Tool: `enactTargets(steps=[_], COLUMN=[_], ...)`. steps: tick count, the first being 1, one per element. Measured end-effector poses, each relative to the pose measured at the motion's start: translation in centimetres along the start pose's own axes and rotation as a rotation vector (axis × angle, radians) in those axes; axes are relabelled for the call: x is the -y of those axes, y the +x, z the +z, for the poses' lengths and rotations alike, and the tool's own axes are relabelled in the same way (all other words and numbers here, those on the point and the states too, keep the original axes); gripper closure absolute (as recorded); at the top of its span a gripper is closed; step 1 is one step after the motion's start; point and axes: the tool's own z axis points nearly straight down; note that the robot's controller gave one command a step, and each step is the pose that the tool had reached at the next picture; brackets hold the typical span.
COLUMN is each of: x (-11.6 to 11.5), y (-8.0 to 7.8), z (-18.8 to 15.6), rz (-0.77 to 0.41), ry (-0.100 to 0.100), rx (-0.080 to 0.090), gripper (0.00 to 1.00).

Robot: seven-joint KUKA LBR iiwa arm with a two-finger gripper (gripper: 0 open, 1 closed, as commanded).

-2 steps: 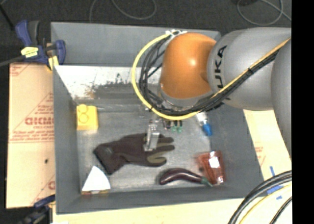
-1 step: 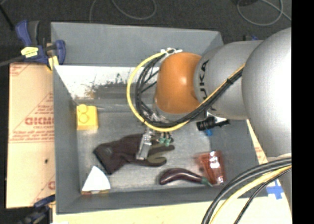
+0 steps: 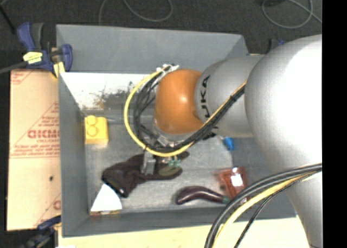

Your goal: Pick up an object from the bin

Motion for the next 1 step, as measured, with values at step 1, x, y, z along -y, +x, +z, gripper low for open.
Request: enactTargets(steps=[1], x=[0.01], y=[0.00], z=[0.00], rz=[0.001], ry=[0.000], rx=[0.000], gripper=[1.00])
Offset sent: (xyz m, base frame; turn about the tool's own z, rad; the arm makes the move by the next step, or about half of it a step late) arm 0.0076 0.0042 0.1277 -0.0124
